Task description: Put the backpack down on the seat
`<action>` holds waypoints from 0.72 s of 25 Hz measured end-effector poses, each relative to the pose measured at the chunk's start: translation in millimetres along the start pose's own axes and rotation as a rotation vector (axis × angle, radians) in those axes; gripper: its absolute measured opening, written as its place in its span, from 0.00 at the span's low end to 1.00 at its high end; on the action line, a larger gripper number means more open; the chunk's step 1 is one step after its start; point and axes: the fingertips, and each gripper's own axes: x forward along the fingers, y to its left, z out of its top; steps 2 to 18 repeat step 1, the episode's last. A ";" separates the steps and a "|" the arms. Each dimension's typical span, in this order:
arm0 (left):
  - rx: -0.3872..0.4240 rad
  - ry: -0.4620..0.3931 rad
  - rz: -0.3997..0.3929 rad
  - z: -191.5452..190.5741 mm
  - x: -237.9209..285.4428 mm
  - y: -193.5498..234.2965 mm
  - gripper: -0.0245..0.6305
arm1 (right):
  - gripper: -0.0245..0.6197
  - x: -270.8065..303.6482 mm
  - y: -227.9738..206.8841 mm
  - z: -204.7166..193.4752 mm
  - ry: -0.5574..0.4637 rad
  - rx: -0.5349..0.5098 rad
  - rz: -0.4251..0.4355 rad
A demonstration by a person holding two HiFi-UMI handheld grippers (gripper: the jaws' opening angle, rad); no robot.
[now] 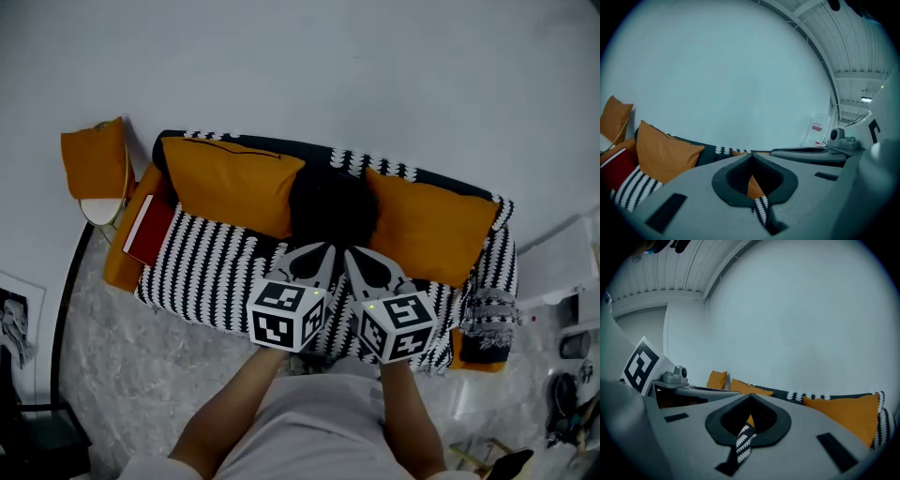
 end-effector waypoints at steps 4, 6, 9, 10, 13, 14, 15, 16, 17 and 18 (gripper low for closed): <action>0.001 0.002 0.000 -0.2 1.8 -0.7 0.04 | 0.04 0.2 -1.6 0.2 0.000 0.000 0.001; 0.001 0.002 0.000 -0.2 1.8 -0.7 0.04 | 0.04 0.2 -1.6 0.2 0.000 0.000 0.001; 0.001 0.002 0.000 -0.2 1.8 -0.7 0.04 | 0.04 0.2 -1.6 0.2 0.000 0.000 0.001; 0.001 0.002 0.000 -0.2 1.8 -0.7 0.04 | 0.04 0.2 -1.6 0.2 0.000 0.000 0.001; 0.001 0.002 0.000 -0.2 1.8 -0.7 0.04 | 0.04 0.2 -1.6 0.2 0.000 0.000 0.001; 0.001 0.002 0.000 -0.2 1.8 -0.7 0.04 | 0.04 0.2 -1.6 0.2 0.000 0.000 0.001; 0.001 0.002 0.000 -0.2 1.8 -0.7 0.04 | 0.04 0.2 -1.6 0.2 0.000 0.000 0.001; 0.001 0.002 0.000 -0.2 1.8 -0.7 0.04 | 0.04 0.2 -1.6 0.2 0.000 0.000 0.001; 0.001 0.002 0.000 -0.2 1.8 -0.7 0.04 | 0.04 0.2 -1.6 0.2 0.000 0.000 0.001; 0.001 0.002 0.000 -0.2 1.8 -0.7 0.04 | 0.04 0.2 -1.6 0.2 0.000 0.000 0.001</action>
